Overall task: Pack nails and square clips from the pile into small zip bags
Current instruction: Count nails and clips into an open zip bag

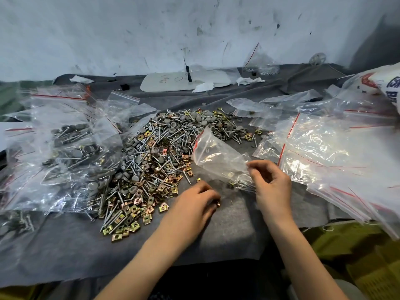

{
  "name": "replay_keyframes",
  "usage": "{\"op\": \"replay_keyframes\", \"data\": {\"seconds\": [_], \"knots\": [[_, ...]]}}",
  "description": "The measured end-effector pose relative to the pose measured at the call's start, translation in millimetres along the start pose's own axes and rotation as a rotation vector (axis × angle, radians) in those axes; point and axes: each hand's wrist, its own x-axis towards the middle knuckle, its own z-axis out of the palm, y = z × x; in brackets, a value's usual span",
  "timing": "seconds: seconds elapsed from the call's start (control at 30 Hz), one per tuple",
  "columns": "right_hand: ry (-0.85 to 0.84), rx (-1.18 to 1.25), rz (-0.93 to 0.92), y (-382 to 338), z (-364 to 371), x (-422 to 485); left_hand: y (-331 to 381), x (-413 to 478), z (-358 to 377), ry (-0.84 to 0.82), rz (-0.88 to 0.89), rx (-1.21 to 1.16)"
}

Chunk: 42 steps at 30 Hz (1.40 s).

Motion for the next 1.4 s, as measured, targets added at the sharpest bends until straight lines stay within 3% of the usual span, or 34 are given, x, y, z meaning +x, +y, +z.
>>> {"op": "replay_keyframes", "data": {"seconds": [0.2,0.33,0.4,0.47,0.63,0.8,0.9,1.0,1.1,1.17,1.4], "knots": [[-0.013,-0.005,0.007,-1.8,-1.3,-0.6,-8.6,3.6,-16.3,0.003,0.064,0.016],[-0.015,-0.001,0.006,-3.4,-1.6,-1.1,-26.4,17.9,-54.8,0.303,-0.13,-0.216],[-0.024,-0.008,0.002,-3.0,-2.0,-1.5,-31.1,31.9,-71.4,0.364,-0.22,-0.424],[-0.029,-0.011,0.0,-2.6,-2.3,-1.9,-30.6,46.4,-77.7,0.322,-0.239,-0.484],[-0.03,-0.025,-0.011,-1.0,-1.7,-1.2,-29.3,58.5,-64.5,0.137,-0.255,-0.377],[-0.029,-0.037,-0.023,-1.0,-1.7,-0.9,-30.0,54.4,-66.2,0.145,-0.221,-0.525],[-0.031,-0.037,-0.02,-1.3,-1.6,-1.0,-35.4,52.4,-68.6,0.261,-0.235,-0.535],[-0.028,-0.033,-0.019,-1.3,-2.1,-1.5,-43.2,49.6,-67.4,0.309,-0.314,-0.293],[-0.029,-0.033,-0.021,-1.0,-2.4,-1.4,-48.7,43.4,-57.4,0.064,-0.221,0.05],[-0.028,-0.034,-0.021,-0.3,-2.2,-1.1,-51.4,40.0,-49.0,-0.025,-0.174,0.14],[-0.023,-0.013,-0.015,1.9,-1.9,-0.6,-50.4,44.4,-34.5,-0.045,-0.153,0.431]]}}
